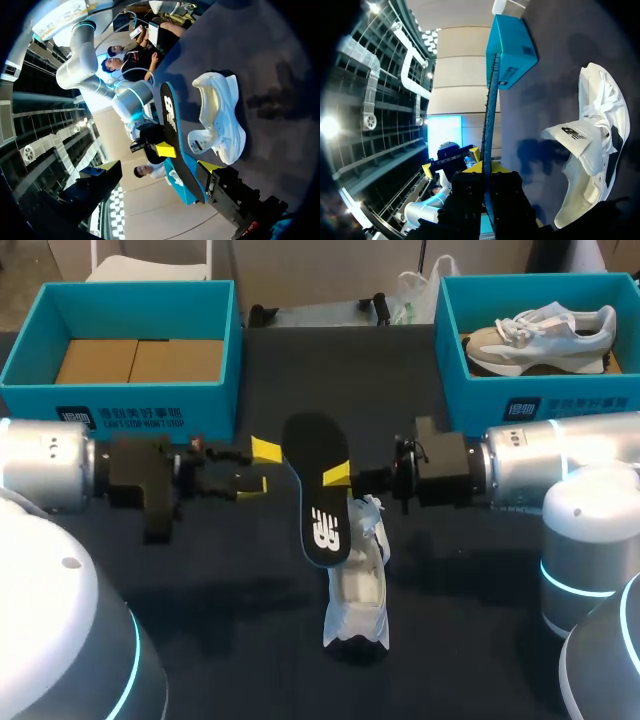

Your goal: Take the shoe out of the shoebox, open the shoe tongue, remove and reinsert the insole, then place the shoe into the shoebox

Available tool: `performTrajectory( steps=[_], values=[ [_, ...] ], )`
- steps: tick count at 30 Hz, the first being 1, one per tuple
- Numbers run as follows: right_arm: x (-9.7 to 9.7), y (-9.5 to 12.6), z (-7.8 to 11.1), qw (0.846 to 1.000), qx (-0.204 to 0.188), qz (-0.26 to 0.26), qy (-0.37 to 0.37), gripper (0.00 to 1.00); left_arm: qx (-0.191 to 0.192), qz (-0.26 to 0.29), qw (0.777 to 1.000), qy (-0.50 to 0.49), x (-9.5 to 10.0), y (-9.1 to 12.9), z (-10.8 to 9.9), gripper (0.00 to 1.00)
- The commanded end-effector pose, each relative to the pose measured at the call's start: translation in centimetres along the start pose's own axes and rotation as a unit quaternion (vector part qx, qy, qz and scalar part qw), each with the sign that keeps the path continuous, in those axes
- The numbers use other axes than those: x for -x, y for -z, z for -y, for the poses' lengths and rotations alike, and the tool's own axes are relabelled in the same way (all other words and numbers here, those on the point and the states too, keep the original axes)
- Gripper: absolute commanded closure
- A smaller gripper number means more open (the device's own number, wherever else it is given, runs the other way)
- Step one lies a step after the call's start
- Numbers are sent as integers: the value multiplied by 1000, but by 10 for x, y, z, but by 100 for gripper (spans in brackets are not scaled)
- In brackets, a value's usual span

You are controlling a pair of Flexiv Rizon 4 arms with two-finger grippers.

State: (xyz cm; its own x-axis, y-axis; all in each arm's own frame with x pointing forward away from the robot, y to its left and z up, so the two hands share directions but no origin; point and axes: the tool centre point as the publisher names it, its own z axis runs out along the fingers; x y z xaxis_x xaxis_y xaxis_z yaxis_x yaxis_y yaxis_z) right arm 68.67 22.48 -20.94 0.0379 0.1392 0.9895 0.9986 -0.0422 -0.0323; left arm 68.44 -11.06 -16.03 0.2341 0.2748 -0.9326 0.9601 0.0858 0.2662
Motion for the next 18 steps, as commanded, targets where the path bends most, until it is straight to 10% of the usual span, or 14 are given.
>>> performTrajectory(
  steps=[1, 11, 18],
  values=[
    [-1, -4, -1, 1000, 1, 2, 0, 100, -5, -1, 1000, -1, 1, 16, 2, 0],
    [-1, -4, -1, 1000, 1, 2, 0, 100, 4, -21, 1000, -1, 5, 18, -13, 0],
    [-1, -4, -1, 1000, 1, 2, 0, 100, -42, -134, 990, -4, 12, 12, -51, 0]
  ],
)
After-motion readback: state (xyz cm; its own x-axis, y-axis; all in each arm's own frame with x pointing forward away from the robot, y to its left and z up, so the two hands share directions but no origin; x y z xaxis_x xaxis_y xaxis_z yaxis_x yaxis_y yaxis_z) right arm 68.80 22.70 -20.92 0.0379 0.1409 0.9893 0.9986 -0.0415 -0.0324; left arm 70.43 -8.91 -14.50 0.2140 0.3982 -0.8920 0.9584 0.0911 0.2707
